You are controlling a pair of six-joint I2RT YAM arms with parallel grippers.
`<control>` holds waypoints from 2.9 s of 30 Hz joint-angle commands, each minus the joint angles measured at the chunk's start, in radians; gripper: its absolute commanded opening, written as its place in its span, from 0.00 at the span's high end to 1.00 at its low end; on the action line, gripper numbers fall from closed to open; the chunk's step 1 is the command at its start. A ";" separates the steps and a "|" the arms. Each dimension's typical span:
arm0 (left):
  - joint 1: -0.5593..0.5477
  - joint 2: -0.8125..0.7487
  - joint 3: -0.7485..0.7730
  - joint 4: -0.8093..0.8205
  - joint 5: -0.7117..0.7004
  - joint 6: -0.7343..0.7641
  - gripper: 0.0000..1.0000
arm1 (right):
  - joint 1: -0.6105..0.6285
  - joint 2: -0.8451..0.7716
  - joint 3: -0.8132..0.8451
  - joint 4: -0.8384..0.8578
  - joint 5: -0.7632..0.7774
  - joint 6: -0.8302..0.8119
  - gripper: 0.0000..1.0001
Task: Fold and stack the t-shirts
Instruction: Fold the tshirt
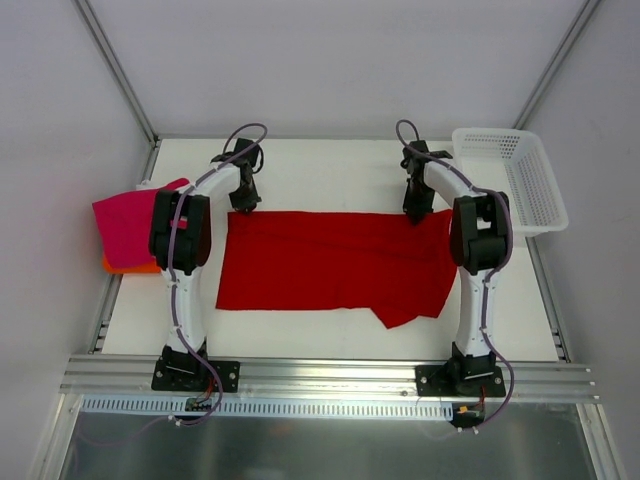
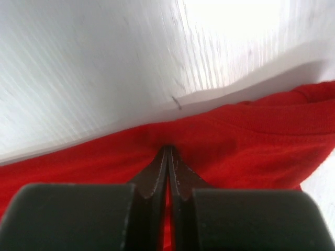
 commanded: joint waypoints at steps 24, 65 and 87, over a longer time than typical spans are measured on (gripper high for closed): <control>0.090 0.149 0.461 -0.140 0.005 -0.028 0.90 | -0.135 0.143 0.311 0.235 -0.364 -0.012 0.85; -0.065 0.222 0.487 -0.019 0.302 0.008 1.00 | 0.155 0.126 0.122 0.586 -0.634 0.125 0.99; -0.083 0.274 0.425 -0.010 0.304 -0.024 1.00 | 0.186 -0.019 -0.102 0.590 -0.569 0.082 0.99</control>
